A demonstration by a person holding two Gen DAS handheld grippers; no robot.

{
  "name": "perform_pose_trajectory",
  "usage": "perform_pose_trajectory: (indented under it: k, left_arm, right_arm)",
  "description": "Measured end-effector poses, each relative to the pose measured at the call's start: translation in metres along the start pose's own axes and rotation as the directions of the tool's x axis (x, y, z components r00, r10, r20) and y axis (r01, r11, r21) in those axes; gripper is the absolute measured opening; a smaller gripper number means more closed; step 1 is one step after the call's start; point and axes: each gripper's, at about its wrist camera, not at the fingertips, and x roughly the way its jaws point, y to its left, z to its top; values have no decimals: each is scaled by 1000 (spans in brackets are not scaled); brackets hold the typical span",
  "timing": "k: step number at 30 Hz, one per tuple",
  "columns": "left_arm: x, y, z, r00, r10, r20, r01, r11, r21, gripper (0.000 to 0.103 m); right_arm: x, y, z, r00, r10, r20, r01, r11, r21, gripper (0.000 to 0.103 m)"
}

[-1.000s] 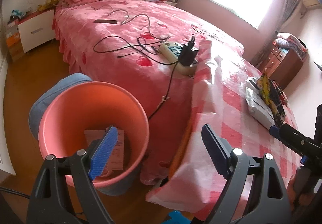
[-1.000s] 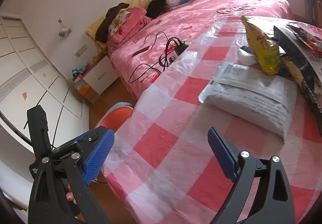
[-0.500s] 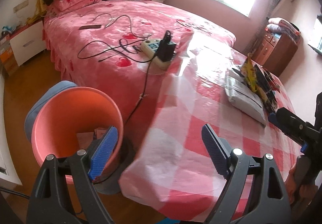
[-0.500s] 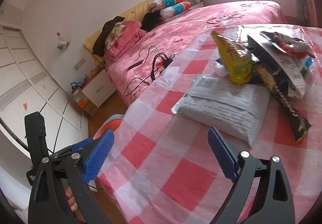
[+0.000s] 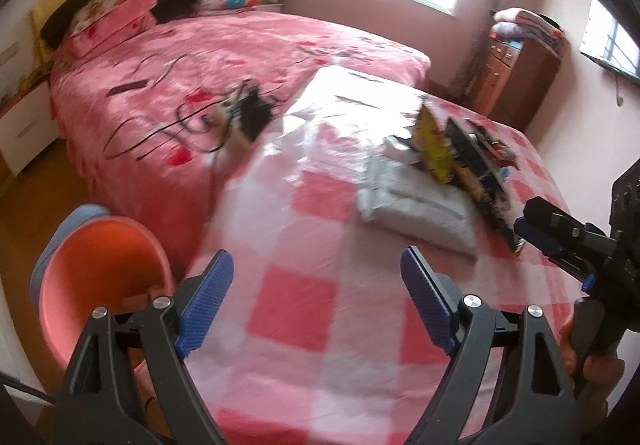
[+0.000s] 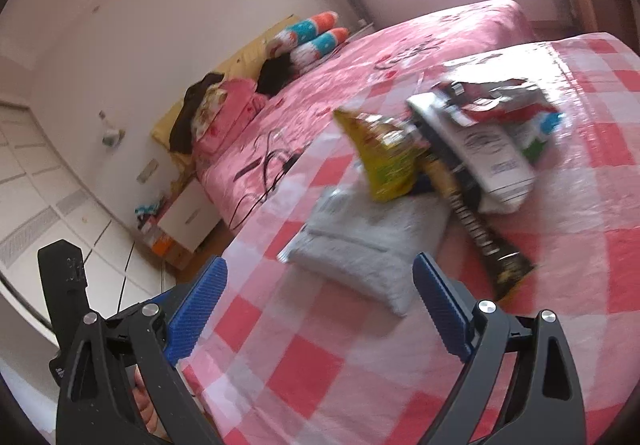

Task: Collect trash
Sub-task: 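Move both open tools back toward the remaining trash on the table, then grasp the yellow snack bag with the left tool while the right tool grasps the white carton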

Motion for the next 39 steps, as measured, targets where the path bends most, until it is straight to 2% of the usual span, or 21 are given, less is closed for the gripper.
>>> perform_pose_trajectory:
  k: [7, 12, 22, 23, 25, 29, 33, 36, 39]
  left_arm:
    - [22, -49, 22, 999, -45, -4, 45, 995, 91, 86]
    - [44, -74, 40, 996, -87, -25, 89, 991, 98, 86]
    - [114, -106, 84, 989, -123, -82, 129, 989, 69, 85]
    - [119, -108, 86, 990, -116, -83, 122, 990, 76, 84]
    - [128, -113, 90, 992, -98, -79, 105, 990, 89, 74]
    - [142, -116, 98, 992, -101, -81, 108, 991, 83, 69]
    - [152, -121, 102, 990, -116, -82, 124, 987, 98, 52]
    - [155, -124, 103, 992, -108, -68, 116, 986, 121, 48]
    - [155, -121, 107, 991, -115, -64, 121, 986, 111, 33]
  right_arm:
    - [-21, -38, 18, 996, -63, 62, 59, 996, 64, 93]
    - [-26, -64, 28, 992, -103, 73, 94, 989, 117, 93]
    - [-43, -98, 36, 990, -107, 96, 86, 976, 200, 93]
    - [-45, -102, 36, 990, -103, 95, 81, 974, 210, 93]
    - [-45, -106, 36, 991, -95, 93, 73, 973, 221, 93]
    - [-46, -110, 34, 992, -88, 87, 66, 972, 226, 93]
    - [-44, -111, 34, 993, -81, 81, 61, 972, 228, 93]
    - [-44, -113, 33, 994, -76, 77, 56, 971, 234, 93]
    - [-43, -116, 32, 994, -75, 74, 55, 968, 244, 93]
